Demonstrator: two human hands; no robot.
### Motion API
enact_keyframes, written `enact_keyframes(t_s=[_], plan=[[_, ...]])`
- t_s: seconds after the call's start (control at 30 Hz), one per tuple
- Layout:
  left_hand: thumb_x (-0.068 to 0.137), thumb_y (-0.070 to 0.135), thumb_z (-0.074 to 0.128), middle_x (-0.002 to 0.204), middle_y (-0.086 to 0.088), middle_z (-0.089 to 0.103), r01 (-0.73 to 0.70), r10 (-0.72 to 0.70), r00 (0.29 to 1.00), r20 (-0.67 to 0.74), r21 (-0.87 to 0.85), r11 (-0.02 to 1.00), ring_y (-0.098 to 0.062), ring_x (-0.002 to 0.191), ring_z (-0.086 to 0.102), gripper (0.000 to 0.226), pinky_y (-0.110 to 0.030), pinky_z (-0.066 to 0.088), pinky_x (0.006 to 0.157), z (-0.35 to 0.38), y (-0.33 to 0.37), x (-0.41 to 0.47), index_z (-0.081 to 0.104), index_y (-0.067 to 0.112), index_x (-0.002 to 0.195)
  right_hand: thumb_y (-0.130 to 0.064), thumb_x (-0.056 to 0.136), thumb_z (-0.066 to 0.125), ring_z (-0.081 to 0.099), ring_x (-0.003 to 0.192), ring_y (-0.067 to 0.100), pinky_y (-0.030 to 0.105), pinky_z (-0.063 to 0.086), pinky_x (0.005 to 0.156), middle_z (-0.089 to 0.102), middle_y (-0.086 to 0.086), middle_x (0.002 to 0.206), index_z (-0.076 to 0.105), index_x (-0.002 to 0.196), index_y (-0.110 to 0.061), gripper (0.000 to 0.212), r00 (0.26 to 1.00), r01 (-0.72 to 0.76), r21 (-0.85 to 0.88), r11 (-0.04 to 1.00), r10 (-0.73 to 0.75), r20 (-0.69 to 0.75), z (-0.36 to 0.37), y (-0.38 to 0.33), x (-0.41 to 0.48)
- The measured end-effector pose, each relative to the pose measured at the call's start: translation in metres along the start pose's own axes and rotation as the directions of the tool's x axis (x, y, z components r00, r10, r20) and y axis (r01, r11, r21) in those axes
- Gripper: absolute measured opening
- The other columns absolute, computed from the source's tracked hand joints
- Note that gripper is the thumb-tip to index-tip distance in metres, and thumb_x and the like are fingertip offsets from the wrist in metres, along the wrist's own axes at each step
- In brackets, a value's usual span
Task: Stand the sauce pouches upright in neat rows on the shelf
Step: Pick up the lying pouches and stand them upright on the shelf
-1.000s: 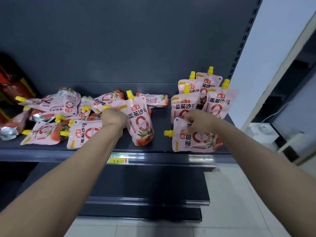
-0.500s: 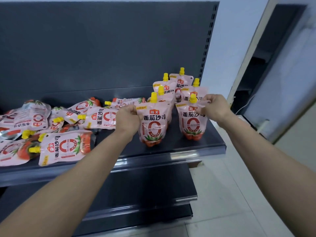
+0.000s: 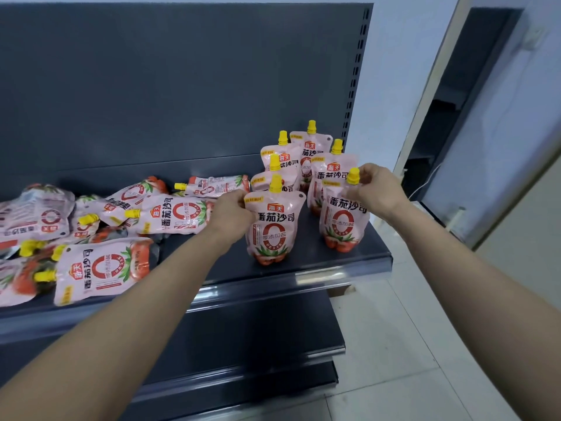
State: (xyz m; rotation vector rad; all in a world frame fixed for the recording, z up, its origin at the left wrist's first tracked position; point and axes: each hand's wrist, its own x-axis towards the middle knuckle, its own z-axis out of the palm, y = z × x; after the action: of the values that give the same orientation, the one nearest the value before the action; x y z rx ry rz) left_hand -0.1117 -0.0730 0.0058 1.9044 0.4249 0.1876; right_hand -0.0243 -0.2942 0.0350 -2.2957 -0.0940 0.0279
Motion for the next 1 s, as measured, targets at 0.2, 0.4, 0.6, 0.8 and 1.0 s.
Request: enact_keyframes(t_s=[0.2, 0.4, 0.6, 0.8, 1.0], plan=[[0.084, -0.004, 0.058, 0.101, -0.007, 0.065, -0.001, -0.002, 0.999, 0.046, 0.073, 0.997, -0.021, 0.097, 0.059, 0.022, -0.029, 0.048, 0.073, -0.006, 0.000, -0.003, 0.063, 0.005, 0.104, -0.032, 0.089, 0.061, 0.045, 0.128, 0.026, 0.041, 0.029, 0.105, 0.058, 0.001, 0.133, 0.055, 0.128, -0.018, 0.042, 0.954, 0.155, -0.191, 0.969, -0.197, -0.227, 0.007, -0.033, -0.019], [0.086, 0.003, 0.060, 0.104, -0.006, 0.067, -0.062, 0.050, 0.993, 0.105, 0.113, 0.992, -0.018, 0.097, 0.060, 0.018, -0.028, 0.047, 0.079, -0.019, -0.001, -0.002, 0.064, 0.011, 0.102, -0.015, 0.092, 0.054, 0.045, 0.127, 0.023, 0.044, 0.034, 0.110, 0.059, 0.002, 0.128, 0.060, 0.123, -0.015, 0.032, 0.905, 0.363, -0.106, 0.926, -0.377, -0.199, 0.020, -0.073, -0.039], [0.087, -0.008, 0.052, 0.097, -0.005, 0.063, -0.006, 0.012, 0.992, -0.127, 0.047, 0.999, -0.011, 0.082, 0.057, 0.024, -0.011, 0.047, 0.054, -0.117, -0.032, -0.033, 0.063, 0.010, 0.099, -0.016, 0.093, 0.054, 0.048, 0.123, 0.020, 0.031, 0.036, 0.103, 0.060, 0.002, 0.127, 0.060, 0.122, -0.013, 0.030, 0.765, 0.639, -0.126, 0.758, -0.644, 0.005, 0.103, -0.154, -0.061], [0.085, -0.007, 0.055, 0.075, -0.001, 0.059, 0.093, -0.052, 0.917, -0.396, 0.085, 0.992, -0.015, 0.072, 0.056, 0.019, -0.014, 0.047, 0.065, -0.201, -0.078, -0.049, 0.064, 0.009, 0.089, -0.016, 0.093, 0.056, 0.045, 0.126, 0.024, 0.041, 0.035, 0.109, 0.058, 0.004, 0.130, 0.060, 0.121, -0.014, 0.029, 0.645, 0.763, -0.159, 0.627, -0.719, 0.260, 0.185, -0.212, -0.073], [0.082, 0.005, 0.067, 0.081, -0.006, 0.058, 0.401, -0.238, 0.751, -0.615, 0.139, 0.906, -0.022, 0.078, 0.052, 0.013, -0.029, 0.042, 0.069, -0.261, -0.113, -0.068, 0.060, 0.008, 0.093, -0.012, 0.090, 0.056, 0.049, 0.123, 0.029, 0.043, 0.039, 0.106, 0.060, 0.009, 0.128, 0.060, 0.120, -0.012, 0.031, 0.480, 0.858, -0.162, 0.487, -0.650, 0.590, 0.262, -0.258, -0.056]])
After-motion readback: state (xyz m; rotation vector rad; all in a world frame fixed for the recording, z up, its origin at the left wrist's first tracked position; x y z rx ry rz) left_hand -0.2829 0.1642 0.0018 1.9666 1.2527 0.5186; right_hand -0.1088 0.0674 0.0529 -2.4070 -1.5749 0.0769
